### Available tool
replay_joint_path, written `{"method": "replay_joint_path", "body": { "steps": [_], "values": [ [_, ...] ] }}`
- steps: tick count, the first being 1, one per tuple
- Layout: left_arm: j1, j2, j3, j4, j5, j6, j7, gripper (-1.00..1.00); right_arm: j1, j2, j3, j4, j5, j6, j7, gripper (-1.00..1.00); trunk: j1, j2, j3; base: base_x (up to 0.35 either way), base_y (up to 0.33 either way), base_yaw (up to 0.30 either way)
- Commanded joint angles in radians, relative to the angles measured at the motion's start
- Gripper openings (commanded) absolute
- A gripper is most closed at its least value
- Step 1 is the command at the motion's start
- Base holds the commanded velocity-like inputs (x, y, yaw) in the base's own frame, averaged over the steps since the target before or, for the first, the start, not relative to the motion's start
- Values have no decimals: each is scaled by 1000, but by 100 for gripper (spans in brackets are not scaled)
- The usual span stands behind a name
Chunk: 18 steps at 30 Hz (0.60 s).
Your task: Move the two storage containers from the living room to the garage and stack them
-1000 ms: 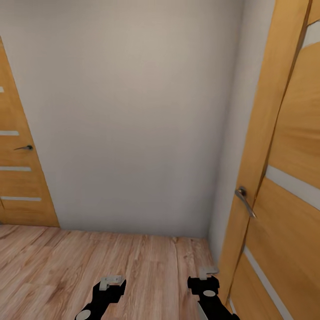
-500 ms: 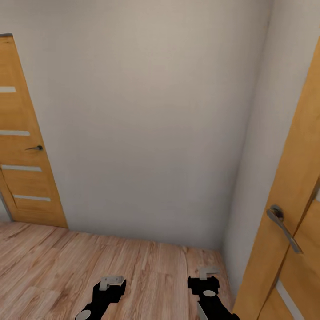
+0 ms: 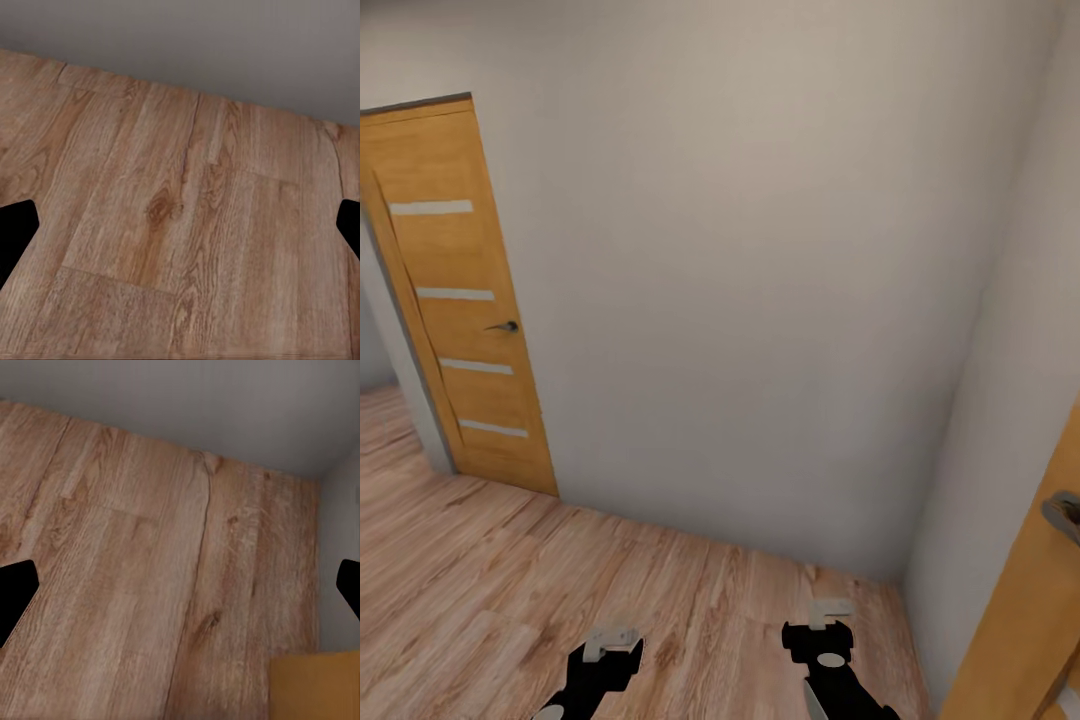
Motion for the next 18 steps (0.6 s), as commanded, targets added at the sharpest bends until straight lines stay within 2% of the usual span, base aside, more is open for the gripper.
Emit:
{"method": "replay_joint_path", "body": {
  "steps": [1,7,8,18],
  "values": [
    [-2,1,-7,7,11,-1,4,100,0,0,4,-2,6,10,-7,100,0,-1,-1,65,28,276],
    [-3,0,-8,36,11,1,-4,100,0,0,4,-2,6,10,-6,100,0,-1,-1,197,27,235],
    [-3,-1,-7,59,12,-3,-6,100,0,0,4,-2,6,10,-6,100,0,-1,-1,327,2,25],
    [-3,-1,-8,65,12,-5,-7,100,0,0,4,-2,6,10,-6,100,0,-1,-1,334,1,7]
  ]
}}
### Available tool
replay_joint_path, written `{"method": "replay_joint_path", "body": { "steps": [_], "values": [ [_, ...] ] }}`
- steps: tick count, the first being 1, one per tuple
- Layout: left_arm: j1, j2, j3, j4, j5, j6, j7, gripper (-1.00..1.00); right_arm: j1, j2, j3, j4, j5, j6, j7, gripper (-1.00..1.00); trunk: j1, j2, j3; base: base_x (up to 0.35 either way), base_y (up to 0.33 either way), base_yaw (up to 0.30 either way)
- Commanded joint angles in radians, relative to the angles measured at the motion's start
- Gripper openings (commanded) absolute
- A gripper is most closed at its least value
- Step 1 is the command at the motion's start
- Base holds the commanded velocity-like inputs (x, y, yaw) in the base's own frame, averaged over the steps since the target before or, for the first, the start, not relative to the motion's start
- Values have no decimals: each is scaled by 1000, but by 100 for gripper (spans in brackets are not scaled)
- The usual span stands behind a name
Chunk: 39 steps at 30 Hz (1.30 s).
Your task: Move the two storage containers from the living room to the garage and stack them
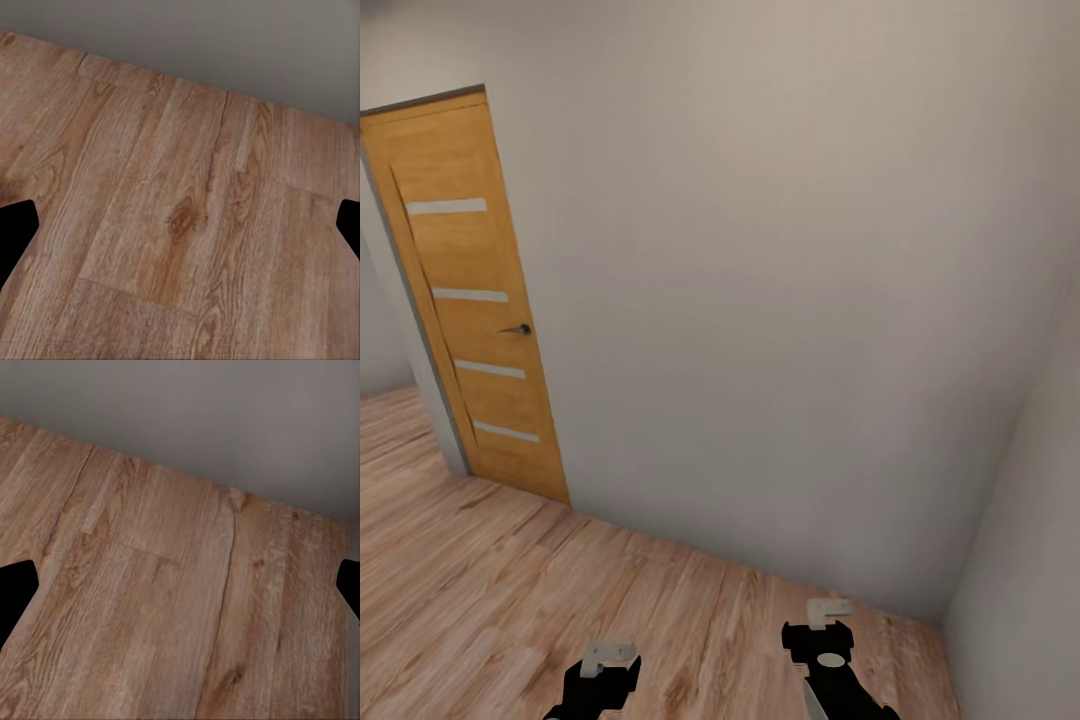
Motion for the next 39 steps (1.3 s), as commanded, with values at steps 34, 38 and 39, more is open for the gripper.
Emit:
{"method": "replay_joint_path", "body": {
  "steps": [34,38,39],
  "values": [
    [-1,-4,-15,3,12,8,5,100,0,0,4,-2,6,10,-8,100,1,-1,-20,244,-6,191],
    [-1,-7,-15,20,13,5,5,100,0,0,4,-2,6,10,-8,100,1,-1,-23,295,0,258],
    [-1,-8,-15,22,13,5,5,100,0,0,4,-2,6,10,-8,100,1,-1,-24,319,0,258]
  ]
}}
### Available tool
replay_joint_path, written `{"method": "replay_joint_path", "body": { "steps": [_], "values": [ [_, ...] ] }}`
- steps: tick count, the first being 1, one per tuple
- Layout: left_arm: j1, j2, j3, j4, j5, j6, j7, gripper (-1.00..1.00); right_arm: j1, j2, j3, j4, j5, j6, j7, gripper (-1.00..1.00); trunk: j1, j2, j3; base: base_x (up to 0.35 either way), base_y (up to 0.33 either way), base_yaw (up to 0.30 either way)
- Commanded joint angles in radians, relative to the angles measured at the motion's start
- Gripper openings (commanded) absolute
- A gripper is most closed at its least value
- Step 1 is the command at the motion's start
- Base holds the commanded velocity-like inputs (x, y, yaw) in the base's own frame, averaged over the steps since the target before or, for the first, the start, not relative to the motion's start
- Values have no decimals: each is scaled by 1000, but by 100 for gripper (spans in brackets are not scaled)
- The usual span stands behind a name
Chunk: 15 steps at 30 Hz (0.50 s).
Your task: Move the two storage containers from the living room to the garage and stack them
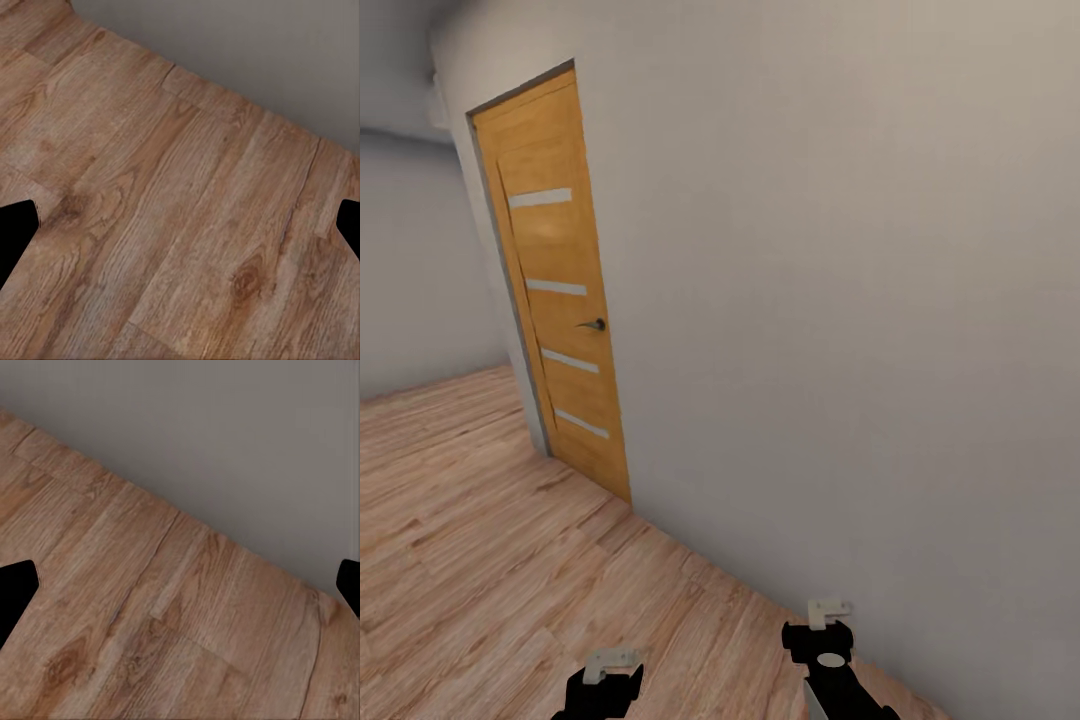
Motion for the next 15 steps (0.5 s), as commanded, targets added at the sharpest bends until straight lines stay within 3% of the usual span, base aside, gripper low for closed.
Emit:
{"method": "replay_joint_path", "body": {
  "steps": [1,15],
  "values": [
    [-1,0,-8,3,11,-5,4,100,0,-1,4,-2,6,10,-6,100,1,-1,-2,322,0,258],
    [-3,-4,-5,9,20,-8,7,100,0,-1,4,-2,6,10,-6,100,1,-1,-12,334,0,258]
  ]
}}
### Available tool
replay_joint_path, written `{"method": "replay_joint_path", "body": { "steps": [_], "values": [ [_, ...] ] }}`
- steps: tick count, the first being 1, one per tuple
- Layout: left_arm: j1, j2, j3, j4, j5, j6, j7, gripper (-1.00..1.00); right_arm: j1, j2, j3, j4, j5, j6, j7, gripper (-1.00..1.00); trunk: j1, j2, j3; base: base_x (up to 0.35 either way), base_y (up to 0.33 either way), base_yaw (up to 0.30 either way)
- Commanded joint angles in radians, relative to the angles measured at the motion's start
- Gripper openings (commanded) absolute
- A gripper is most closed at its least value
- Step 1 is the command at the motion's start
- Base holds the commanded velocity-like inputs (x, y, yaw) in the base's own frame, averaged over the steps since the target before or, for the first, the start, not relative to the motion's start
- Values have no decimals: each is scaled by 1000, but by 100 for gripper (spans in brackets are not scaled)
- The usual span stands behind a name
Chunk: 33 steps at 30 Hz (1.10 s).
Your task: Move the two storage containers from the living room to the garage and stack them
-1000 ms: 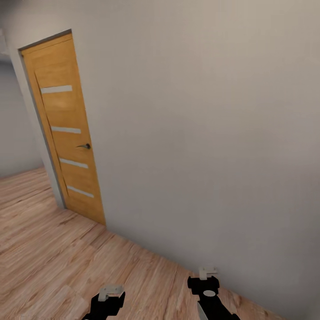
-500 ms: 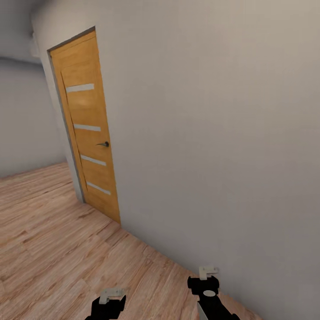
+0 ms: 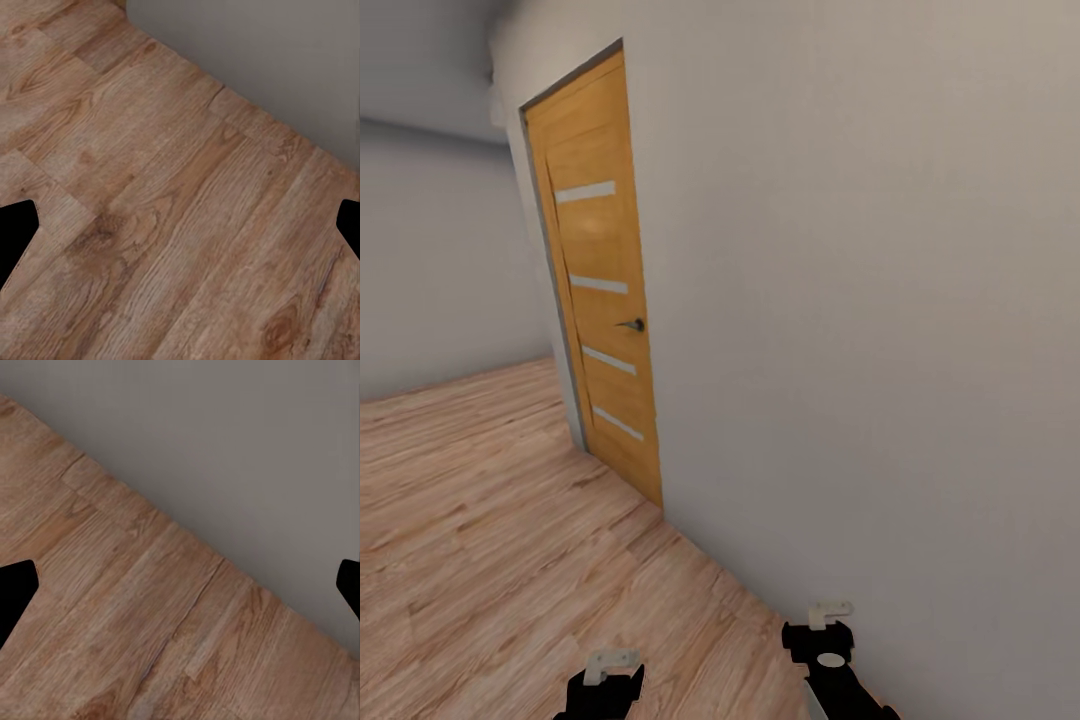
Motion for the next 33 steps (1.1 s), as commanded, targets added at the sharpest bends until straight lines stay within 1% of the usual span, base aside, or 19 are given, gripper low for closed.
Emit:
{"method": "replay_joint_path", "body": {
  "steps": [1,33],
  "values": [
    [-1,1,-8,1,10,-5,4,100,0,0,4,-2,6,10,-6,100,1,-1,-2,336,0,258],
    [-1,0,-7,3,11,-7,4,100,0,0,4,-2,6,10,-7,100,1,-1,-25,336,0,260]
  ]
}}
